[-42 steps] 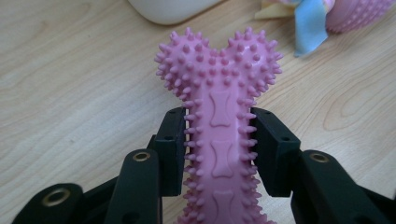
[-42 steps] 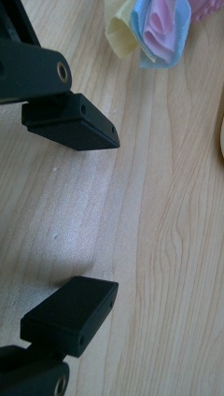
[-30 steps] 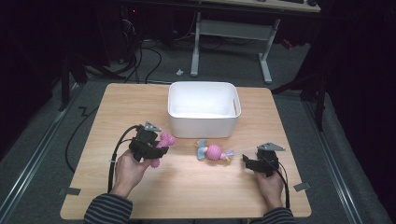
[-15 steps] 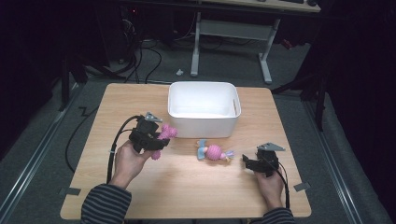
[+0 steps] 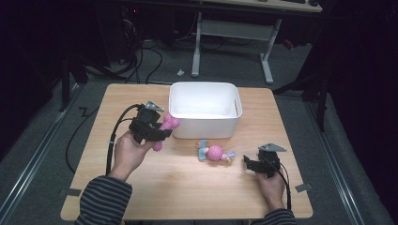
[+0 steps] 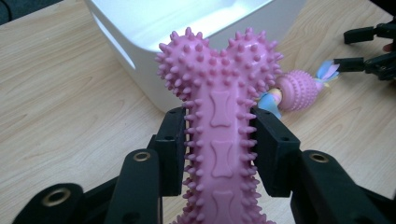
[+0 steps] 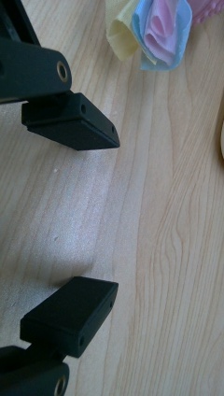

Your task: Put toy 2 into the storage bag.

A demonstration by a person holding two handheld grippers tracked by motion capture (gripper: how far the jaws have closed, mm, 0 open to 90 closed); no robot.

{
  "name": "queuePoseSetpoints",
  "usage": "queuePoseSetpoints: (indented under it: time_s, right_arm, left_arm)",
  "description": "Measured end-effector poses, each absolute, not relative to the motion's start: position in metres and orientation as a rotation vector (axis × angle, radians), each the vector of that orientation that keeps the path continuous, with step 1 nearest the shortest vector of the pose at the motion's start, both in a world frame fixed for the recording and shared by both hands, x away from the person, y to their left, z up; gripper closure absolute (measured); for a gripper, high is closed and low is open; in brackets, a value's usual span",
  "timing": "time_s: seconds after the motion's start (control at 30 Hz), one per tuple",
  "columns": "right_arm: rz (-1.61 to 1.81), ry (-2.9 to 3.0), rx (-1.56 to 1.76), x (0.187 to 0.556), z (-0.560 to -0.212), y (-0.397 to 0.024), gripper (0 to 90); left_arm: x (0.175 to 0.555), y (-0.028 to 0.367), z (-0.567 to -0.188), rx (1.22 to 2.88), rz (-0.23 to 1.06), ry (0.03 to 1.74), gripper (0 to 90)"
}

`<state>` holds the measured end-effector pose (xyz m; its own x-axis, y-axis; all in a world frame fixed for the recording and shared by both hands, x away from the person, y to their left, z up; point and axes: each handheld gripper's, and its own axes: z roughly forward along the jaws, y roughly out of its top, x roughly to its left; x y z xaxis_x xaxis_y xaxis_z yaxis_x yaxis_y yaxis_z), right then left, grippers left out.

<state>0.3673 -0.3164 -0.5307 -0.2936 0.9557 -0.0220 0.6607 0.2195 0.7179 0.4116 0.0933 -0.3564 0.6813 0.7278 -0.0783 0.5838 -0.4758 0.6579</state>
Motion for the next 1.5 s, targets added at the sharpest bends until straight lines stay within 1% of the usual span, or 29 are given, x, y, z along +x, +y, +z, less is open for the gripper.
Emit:
queuePoseSetpoints:
  time_s: [0.33,0.47,1.07,1.5]
  right_arm:
    - [0.841,2.035,1.486,0.367,-0.531,-0.316,26.2]
    - [0.841,2.035,1.486,0.367,-0.531,-0.317,26.2]
    - [0.842,2.035,1.488,0.367,-0.531,-0.316,26.3]
    - [0.842,2.035,1.488,0.367,-0.531,-0.316,26.4]
  left_arm:
    - [0.421,0.089,-0.342,2.217,0.284,1.005,58.2]
    - [0.425,0.086,-0.336,2.230,0.304,1.003,58.2]
    - [0.456,0.043,-0.321,2.300,0.349,0.922,58.2]
    - [0.474,0.029,-0.318,2.285,0.359,0.902,58.2]
